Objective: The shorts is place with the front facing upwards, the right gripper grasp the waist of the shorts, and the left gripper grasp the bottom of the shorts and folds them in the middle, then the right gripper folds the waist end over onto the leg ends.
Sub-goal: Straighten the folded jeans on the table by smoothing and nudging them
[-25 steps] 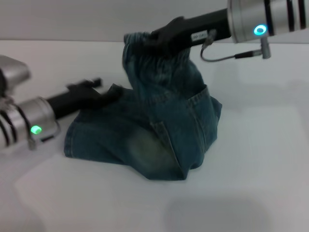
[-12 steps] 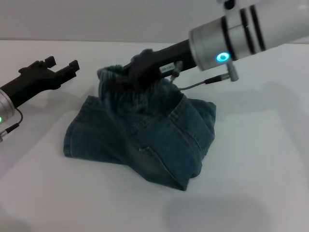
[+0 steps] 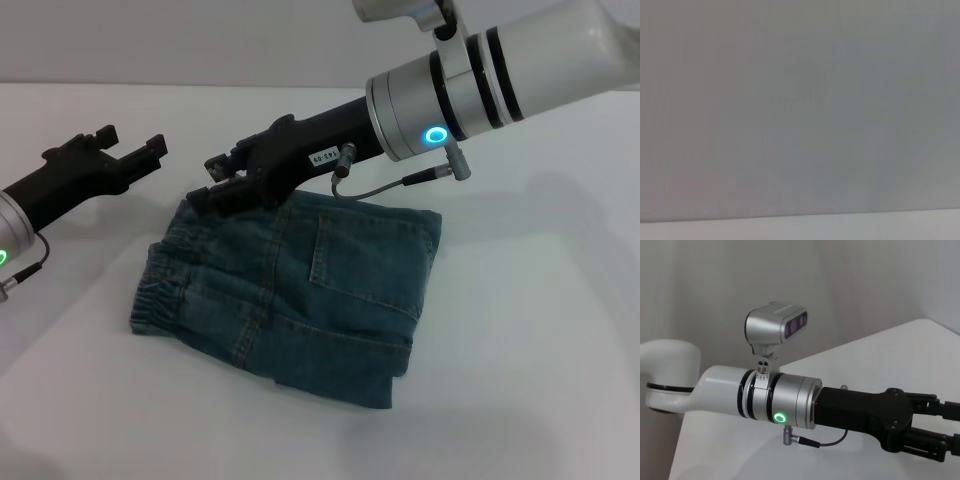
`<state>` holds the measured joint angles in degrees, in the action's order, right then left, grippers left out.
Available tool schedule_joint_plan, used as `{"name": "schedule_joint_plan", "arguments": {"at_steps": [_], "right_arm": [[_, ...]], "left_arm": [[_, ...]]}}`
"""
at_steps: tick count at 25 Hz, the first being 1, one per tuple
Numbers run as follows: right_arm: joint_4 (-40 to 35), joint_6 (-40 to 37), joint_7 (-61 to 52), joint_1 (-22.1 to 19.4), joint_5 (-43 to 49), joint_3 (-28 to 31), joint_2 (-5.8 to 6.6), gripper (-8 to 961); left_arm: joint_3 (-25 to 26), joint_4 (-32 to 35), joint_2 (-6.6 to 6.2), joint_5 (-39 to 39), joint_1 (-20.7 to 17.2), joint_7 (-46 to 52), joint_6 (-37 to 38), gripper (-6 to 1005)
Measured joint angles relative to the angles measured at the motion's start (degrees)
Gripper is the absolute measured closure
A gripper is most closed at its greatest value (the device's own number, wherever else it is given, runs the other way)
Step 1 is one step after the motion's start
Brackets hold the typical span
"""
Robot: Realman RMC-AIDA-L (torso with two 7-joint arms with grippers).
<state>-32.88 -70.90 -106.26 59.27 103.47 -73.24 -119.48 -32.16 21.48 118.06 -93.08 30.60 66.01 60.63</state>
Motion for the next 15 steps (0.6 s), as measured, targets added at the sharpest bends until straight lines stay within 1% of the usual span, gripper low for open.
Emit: {"name": "schedule_joint_plan", "arguments": {"at_steps": [3, 6, 9, 15], "right_arm": [[0.12, 0.07, 0.53, -0.27, -0.15, -0.32, 0.01, 414], [0.13, -0.25, 1.12, -0.92, -0.54, -0.39, 0.0, 414], [0.08, -2.44, 1.21, -1.94, -1.79, -0.47, 0.07, 413], [-1.62, -15.12, 0.1, -5.6, -1.7, -0.27, 0.86, 413]], "left_arm": [[0.02, -0.48, 0.01, 0.0, -0.02, -0.26, -0.07, 199], [0.26, -0.89, -0.01, 0.07, -0.06, -0.62, -0.08, 199], [0.35, -0.92, 0.04, 0.09, -0.26, -0.67, -0.08, 199], [0.41, -0.92, 0.01, 0.28, -0.71, -0.69, -0.06, 199]]}}
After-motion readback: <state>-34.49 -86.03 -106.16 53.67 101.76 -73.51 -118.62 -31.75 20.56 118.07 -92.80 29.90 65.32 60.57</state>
